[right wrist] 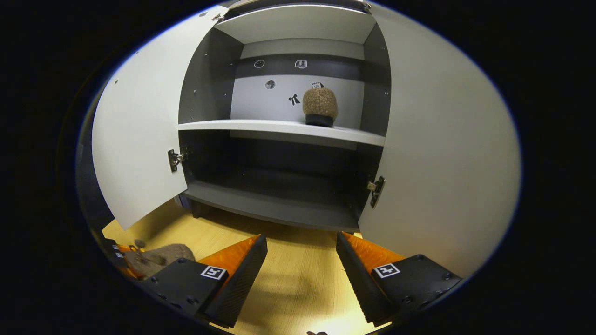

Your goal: Grab one shoe with the right hand and put it into the shoe cabinet, grab the other shoe with the left hand and put it into the shoe cabinet; then close the right door with the right hand and the left door with the left hand.

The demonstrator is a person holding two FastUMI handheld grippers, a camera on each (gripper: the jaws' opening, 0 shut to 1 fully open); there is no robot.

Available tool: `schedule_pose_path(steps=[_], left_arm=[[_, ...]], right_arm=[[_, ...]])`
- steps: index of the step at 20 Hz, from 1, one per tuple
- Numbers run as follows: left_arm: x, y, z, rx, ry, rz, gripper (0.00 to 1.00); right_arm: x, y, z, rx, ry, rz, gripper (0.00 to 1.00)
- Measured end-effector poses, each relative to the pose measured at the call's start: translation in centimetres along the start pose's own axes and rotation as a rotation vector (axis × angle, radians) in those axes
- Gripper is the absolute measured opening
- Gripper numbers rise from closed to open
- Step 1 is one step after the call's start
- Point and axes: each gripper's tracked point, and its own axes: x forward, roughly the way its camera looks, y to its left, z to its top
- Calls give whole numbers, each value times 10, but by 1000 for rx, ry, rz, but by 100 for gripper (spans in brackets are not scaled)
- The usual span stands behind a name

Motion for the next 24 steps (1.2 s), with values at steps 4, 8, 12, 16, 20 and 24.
schedule_pose_path(steps=[4, 8, 12, 16, 20, 24], left_arm=[[-64, -7, 56, -9, -36, -18, 7], [-96, -13, 131, 2, -116, -29, 7], [-90, -12, 212, 42, -201, -9, 6], [-51, -13, 280, 85, -256, 31, 6], [10, -23, 330, 104, -283, 37, 6], [75, -15, 367, 107, -282, 43, 6]], right_arm=[[-29, 11, 33, -1, -31, -13, 98], [-38, 19, 75, -13, -92, -1, 98], [-21, 35, 97, -24, -118, 75, 98], [-3, 38, 102, -29, -119, 143, 98], [14, 36, 86, -39, -79, 195, 98], [22, 22, 81, -20, -55, 209, 99]])
